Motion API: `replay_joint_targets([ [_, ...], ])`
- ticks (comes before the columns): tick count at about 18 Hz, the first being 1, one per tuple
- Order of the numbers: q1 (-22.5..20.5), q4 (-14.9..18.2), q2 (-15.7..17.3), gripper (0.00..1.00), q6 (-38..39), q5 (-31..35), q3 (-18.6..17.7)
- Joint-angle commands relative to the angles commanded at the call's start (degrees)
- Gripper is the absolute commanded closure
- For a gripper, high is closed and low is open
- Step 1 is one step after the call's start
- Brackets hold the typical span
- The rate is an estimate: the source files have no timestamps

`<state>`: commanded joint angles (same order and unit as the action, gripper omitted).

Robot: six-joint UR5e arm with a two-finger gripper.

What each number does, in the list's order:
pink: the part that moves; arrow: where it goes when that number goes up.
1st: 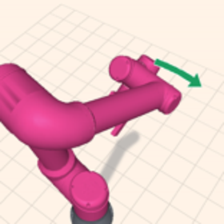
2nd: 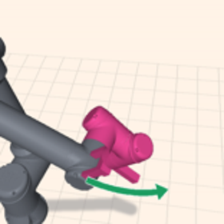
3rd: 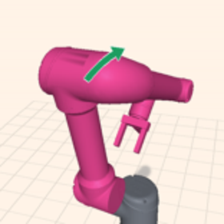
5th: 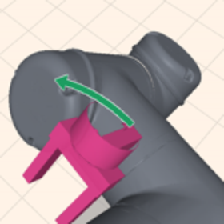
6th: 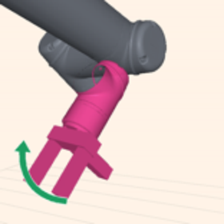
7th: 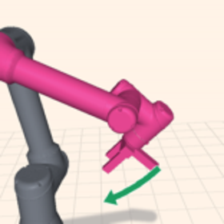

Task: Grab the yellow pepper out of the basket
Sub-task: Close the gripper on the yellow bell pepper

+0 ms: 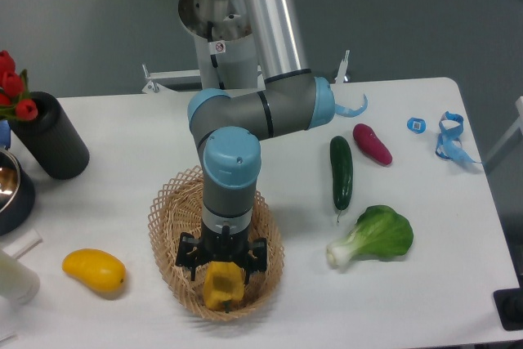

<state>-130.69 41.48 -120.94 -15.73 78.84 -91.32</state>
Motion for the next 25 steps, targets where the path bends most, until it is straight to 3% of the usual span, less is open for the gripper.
replay_joint_targets([
  [25, 0.0, 0.0, -2.5, 0.0, 0.3, 2.6, -0.1],
])
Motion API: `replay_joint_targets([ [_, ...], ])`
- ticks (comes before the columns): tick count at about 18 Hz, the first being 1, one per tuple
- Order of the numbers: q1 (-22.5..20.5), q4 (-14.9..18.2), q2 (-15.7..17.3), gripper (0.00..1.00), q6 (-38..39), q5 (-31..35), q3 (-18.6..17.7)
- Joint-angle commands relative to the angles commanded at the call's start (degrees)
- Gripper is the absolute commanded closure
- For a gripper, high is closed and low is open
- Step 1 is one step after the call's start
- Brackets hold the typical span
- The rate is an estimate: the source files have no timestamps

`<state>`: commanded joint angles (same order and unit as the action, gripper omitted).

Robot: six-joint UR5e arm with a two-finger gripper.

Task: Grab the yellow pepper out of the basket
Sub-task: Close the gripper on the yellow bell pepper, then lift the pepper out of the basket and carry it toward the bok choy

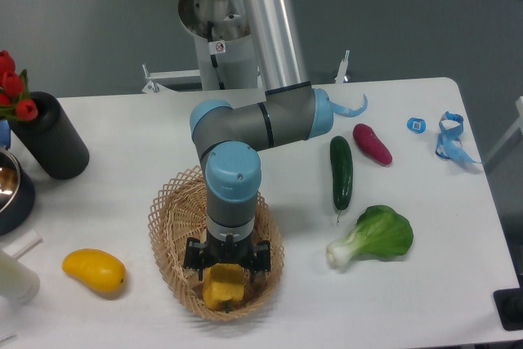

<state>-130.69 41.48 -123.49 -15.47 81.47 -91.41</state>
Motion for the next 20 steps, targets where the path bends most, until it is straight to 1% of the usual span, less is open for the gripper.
replay_joint_targets([
  [4, 0.1, 0.0, -0.2, 0.01, -0.2, 0.0, 0.0],
  [6, 0.1, 0.0, -0.2, 0.12, -0.2, 0.0, 0.0],
  [7, 0.1, 0.0, -0.1, 0.25, -0.3, 0.0, 0.0],
  [8, 0.1, 0.0, -0.1, 0.33, -0.3, 0.0, 0.0],
  [10, 0.0, 0.0, 0.0, 0.43, -0.3, 0.0, 0.2],
  [11, 0.0, 0.0, 0.0, 0.51, -0.3, 0.0, 0.1],
  [12, 0.0, 0.0, 0.2, 0.56, -0.3, 0.0, 0.2],
  [13, 0.0, 0.0, 0.3, 0.57, -0.3, 0.0, 0.2],
  [16, 0.0, 0.0, 0.8, 0.67, -0.4, 0.0, 0.6],
  [18, 0.0, 0.1, 1.3, 0.67, -1.7, 0.1, 1.1],
  [19, 0.1, 0.2, 3.2, 0.66, -3.9, 0.7, 1.5],
  [20, -0.1, 0.2, 4.3, 0.66, -6.3, 1.5, 1.5],
])
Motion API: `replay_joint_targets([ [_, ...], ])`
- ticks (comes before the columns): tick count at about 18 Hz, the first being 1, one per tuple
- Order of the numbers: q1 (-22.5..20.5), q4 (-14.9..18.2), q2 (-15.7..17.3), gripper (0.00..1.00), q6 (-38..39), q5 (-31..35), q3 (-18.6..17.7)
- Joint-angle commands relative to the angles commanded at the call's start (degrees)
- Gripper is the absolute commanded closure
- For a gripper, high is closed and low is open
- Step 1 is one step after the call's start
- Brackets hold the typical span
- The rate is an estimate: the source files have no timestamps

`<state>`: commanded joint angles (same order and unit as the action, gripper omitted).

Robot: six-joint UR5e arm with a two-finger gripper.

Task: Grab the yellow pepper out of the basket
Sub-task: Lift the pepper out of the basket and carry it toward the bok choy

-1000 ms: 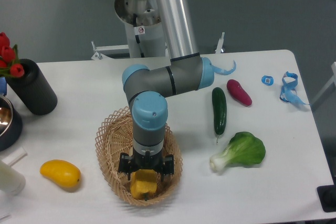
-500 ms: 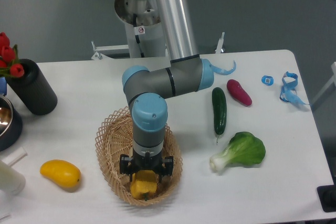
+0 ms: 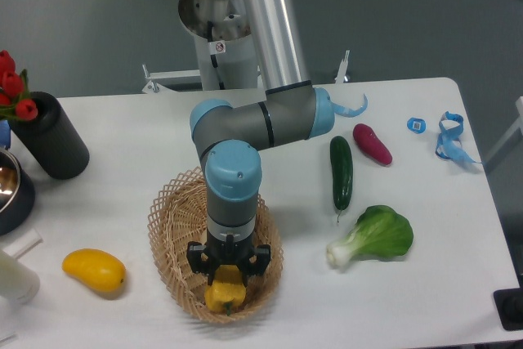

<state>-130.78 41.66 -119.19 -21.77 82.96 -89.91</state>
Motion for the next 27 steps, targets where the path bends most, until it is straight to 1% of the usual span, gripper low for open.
replay_joint_targets([
  [3, -2.3, -0.1, 3.7, 0.66, -6.9, 4.9, 0.4],
  [5, -4.6, 0.0, 5.7, 0.66, -9.3, 5.4, 1.5],
  [6, -6.1, 0.0, 6.2, 0.66, -10.7, 5.4, 2.6],
  [7, -7.5, 0.1, 6.3, 0.66, -13.0, 5.5, 3.6],
  [9, -10.0, 0.1, 6.5, 0.66, -17.4, 5.5, 3.2],
  [10, -12.0, 0.1, 6.5, 0.66, -21.0, 5.5, 2.9],
  [13, -14.9, 0.3, 6.6, 0.66, -24.9, 5.2, 2.7],
  [17, -15.7, 0.3, 6.6, 0.66, -27.0, 5.1, 2.6],
  [27, -15.6, 0.4, 7.1, 0.66, -26.7, 5.1, 3.2],
])
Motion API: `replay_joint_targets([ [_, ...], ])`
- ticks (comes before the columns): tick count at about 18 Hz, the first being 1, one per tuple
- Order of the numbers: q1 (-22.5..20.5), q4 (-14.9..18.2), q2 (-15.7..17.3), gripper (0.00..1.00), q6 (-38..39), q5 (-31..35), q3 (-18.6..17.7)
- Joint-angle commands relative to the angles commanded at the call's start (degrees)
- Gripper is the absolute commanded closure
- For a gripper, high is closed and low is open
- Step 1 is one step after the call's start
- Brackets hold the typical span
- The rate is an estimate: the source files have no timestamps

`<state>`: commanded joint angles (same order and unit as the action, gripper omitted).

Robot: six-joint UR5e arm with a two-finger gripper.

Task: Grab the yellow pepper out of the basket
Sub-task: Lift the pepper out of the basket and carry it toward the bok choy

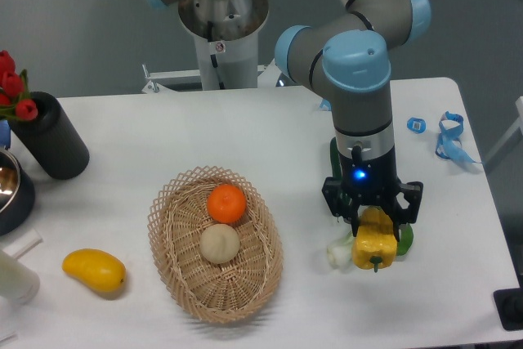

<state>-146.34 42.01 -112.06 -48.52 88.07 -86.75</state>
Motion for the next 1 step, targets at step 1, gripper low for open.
replay_joint_targets([
  [1, 0.0, 0.0, -0.1, 0.66, 0.1, 0.0, 0.0],
])
